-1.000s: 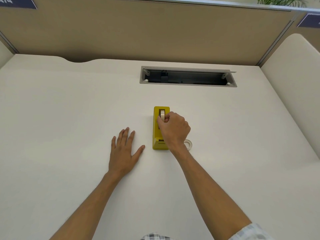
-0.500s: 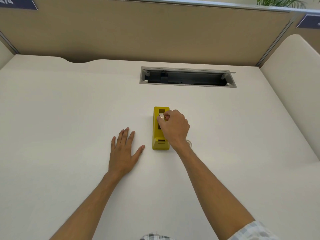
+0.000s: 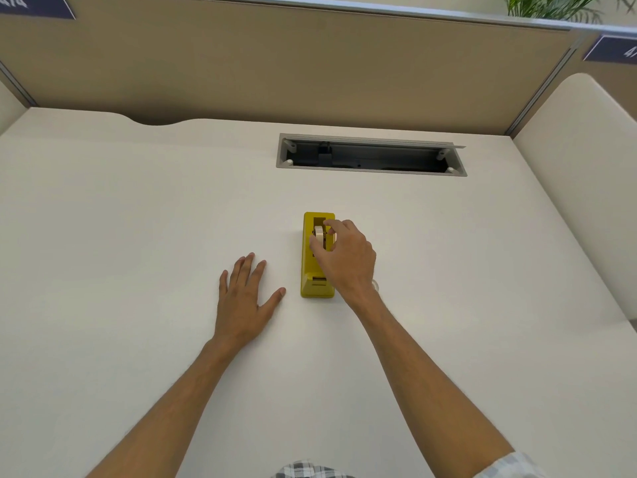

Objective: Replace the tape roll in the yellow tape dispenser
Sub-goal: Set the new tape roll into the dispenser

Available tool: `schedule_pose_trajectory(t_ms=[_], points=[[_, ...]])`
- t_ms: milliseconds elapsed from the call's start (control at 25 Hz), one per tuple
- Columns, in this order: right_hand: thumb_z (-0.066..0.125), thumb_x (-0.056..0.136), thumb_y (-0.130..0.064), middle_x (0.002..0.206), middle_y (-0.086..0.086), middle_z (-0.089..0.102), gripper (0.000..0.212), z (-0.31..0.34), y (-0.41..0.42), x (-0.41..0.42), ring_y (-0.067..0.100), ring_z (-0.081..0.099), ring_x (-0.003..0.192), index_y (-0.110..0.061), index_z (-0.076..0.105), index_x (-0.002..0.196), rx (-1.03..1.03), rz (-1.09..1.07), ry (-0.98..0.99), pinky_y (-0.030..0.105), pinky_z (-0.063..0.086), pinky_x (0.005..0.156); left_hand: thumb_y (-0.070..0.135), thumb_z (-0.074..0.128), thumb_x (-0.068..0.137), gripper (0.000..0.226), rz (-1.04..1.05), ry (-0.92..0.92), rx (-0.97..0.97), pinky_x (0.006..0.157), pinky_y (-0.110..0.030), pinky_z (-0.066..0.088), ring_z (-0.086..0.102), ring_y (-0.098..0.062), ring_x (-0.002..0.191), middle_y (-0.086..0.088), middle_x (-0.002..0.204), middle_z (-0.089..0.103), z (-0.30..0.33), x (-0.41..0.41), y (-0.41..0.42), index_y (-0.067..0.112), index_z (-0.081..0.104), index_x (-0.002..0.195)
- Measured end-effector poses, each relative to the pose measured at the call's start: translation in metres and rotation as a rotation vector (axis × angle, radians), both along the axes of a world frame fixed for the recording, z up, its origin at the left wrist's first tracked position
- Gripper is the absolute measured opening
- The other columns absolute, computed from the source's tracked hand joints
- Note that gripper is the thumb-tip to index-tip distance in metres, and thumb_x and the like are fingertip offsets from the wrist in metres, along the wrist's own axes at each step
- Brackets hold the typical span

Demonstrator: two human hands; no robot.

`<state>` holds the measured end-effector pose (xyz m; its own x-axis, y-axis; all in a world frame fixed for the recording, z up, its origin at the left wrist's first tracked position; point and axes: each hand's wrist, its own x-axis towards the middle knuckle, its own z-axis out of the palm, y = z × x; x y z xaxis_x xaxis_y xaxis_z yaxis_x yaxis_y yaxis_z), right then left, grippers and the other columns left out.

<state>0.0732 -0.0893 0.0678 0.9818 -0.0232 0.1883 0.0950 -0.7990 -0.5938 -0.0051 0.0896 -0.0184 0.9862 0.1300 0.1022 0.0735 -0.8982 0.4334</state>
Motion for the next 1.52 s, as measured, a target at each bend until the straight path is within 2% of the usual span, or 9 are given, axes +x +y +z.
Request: schedule_pose_trajectory(t_ms=[240,440,560,760,840,1040,1360,1440,1520], points=[[0.06,0.092,-0.033,0.105,-0.008,0.063,0.022,-0.004,-0.012,0.0,0.01,0.063,0.074,-0.02,0.071,0.107,0.05,0.125,-0.043,0.029,0.051,0.062,0.051,0.043,0.085,0.06,0.016,-0.001,-0.147,0.118,-0.047,0.008,0.023,-0.019,0.144,-0.004,0.152,0.034,0.008,0.01,-0.008,0.019,0.049,0.135],[0.061,0.092,-0.034,0.105,-0.007,0.065,0.021,-0.004,-0.014,-0.001,0.01,0.064,0.076,-0.021,0.071,0.105,0.065,0.146,-0.058,0.028,0.053,0.062,0.04,0.054,0.092,0.046,-0.019,-0.104,-0.259,0.113,-0.044,0.028,0.035,-0.022,0.138,-0.004,0.148,0.043,0.03,0.025,-0.024,0.018,0.052,0.132],[0.06,0.092,-0.035,0.102,-0.008,0.067,0.021,-0.003,-0.012,0.0,0.009,0.065,0.075,-0.023,0.07,0.106,0.069,0.122,-0.07,0.031,0.054,0.063,0.038,0.055,0.093,0.047,-0.03,-0.129,-0.316,0.111,-0.043,0.034,0.035,-0.02,0.139,-0.003,0.148,0.043,0.042,0.036,-0.033,0.019,0.049,0.135],[0.062,0.088,-0.035,0.096,-0.01,0.071,0.021,-0.003,-0.013,0.002,0.011,0.066,0.075,-0.024,0.068,0.105,0.097,0.065,-0.037,0.03,0.054,0.066,0.047,0.052,0.092,0.064,-0.123,0.013,-0.324,0.114,-0.043,0.025,0.014,-0.018,0.148,0.003,0.16,0.017,0.057,0.064,-0.047,0.03,0.028,0.148],[0.063,0.087,-0.036,0.091,-0.011,0.071,0.019,-0.002,-0.014,0.002,0.01,0.067,0.074,-0.026,0.068,0.102,0.09,0.06,-0.032,0.03,0.054,0.067,0.05,0.052,0.091,0.065,-0.156,0.048,-0.275,0.116,-0.046,0.019,0.007,-0.02,0.149,0.003,0.162,0.01,0.06,0.073,-0.05,0.032,0.027,0.148],[0.063,0.088,-0.037,0.089,-0.01,0.071,0.016,0.0,-0.017,0.004,0.011,0.066,0.074,-0.027,0.069,0.098,0.091,0.074,-0.021,0.031,0.054,0.067,0.048,0.059,0.087,0.054,-0.171,0.005,-0.278,0.117,-0.05,0.017,0.01,-0.022,0.148,0.0,0.16,0.018,0.064,0.082,-0.052,0.03,0.049,0.137],[0.065,0.084,-0.036,0.088,-0.011,0.07,0.014,0.002,-0.018,0.006,0.01,0.066,0.075,-0.027,0.068,0.095,0.122,0.064,-0.015,0.033,0.055,0.068,0.034,0.068,0.084,0.032,-0.154,-0.098,-0.464,0.111,-0.046,0.032,0.025,-0.019,0.143,0.002,0.153,0.034,0.07,0.078,-0.059,0.025,0.063,0.115],[0.065,0.084,-0.036,0.088,-0.011,0.071,0.015,0.001,-0.017,0.006,0.01,0.066,0.075,-0.028,0.068,0.096,0.125,0.059,-0.008,0.034,0.055,0.069,0.033,0.064,0.085,0.034,-0.152,-0.098,-0.453,0.112,-0.046,0.032,0.025,-0.019,0.143,0.002,0.153,0.034,0.071,0.079,-0.06,0.024,0.06,0.117],[0.066,0.083,-0.036,0.089,-0.013,0.07,0.017,0.0,-0.018,0.006,0.008,0.066,0.075,-0.028,0.068,0.098,0.13,0.047,0.0,0.034,0.055,0.071,0.038,0.059,0.088,0.048,-0.172,-0.036,-0.385,0.115,-0.048,0.027,0.018,-0.02,0.146,0.0,0.156,0.028,0.069,0.082,-0.059,0.023,0.05,0.133]])
